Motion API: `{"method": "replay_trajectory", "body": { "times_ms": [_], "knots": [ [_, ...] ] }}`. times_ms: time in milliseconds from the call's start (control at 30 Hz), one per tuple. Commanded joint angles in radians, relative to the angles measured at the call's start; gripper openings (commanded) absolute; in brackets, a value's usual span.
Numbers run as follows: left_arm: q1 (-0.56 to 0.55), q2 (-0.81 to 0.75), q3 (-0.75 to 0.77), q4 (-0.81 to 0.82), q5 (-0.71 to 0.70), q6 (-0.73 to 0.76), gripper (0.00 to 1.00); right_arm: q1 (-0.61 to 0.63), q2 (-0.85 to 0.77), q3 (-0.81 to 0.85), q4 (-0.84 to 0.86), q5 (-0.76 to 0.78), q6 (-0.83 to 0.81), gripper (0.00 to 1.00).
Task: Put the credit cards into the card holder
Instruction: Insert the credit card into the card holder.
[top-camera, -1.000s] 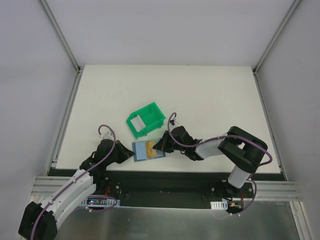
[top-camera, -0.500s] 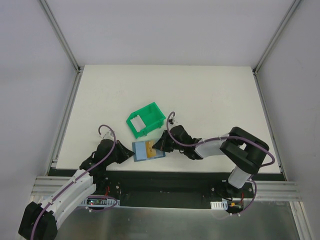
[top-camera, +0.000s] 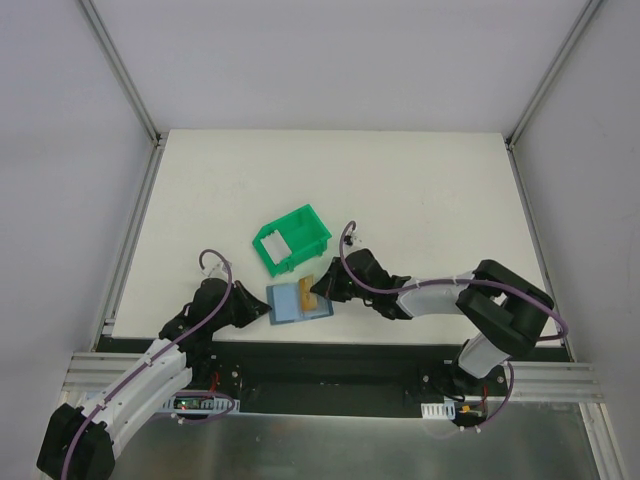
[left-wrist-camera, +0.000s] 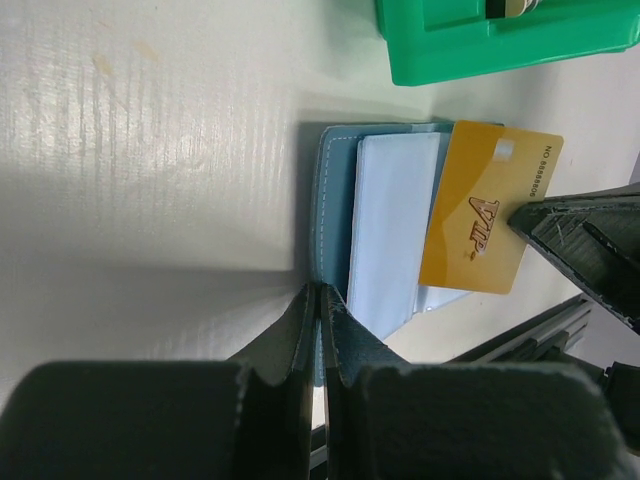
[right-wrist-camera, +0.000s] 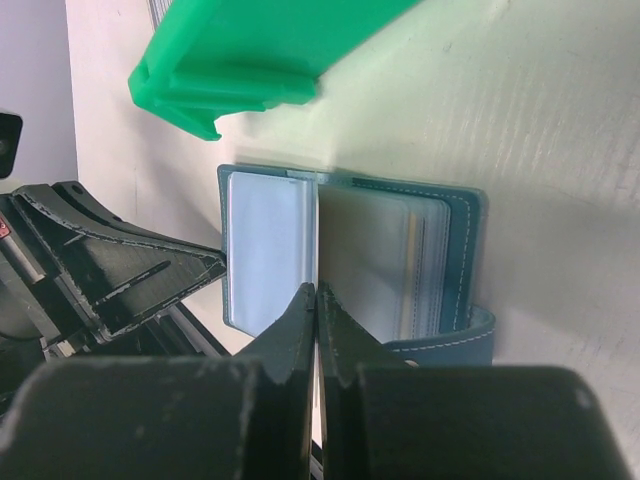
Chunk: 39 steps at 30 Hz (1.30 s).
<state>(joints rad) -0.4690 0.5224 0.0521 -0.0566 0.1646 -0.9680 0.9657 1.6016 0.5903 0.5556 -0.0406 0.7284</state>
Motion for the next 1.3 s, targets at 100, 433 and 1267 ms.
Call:
{"method": "replay_trajectory", "body": {
  "times_ms": [100,433,1267],
  "knots": [
    [0.003,-0.005,-0.107,0.043,0.029,-0.027,0.0,-0.005,-0.06,-0.043,0.041,0.03,-0.015,0.0],
    [-0.134,0.079,-0.078,0.096,-0.086,-0.115,0.0,-0.009,-0.241,-0.078,-0.08,0.081,-0.072,0.0],
    [-0.168,0.134,-0.095,0.113,-0.145,-0.169,0.0,0.036,-0.126,-0.11,0.101,0.061,-0.014,0.01]
  ]
}}
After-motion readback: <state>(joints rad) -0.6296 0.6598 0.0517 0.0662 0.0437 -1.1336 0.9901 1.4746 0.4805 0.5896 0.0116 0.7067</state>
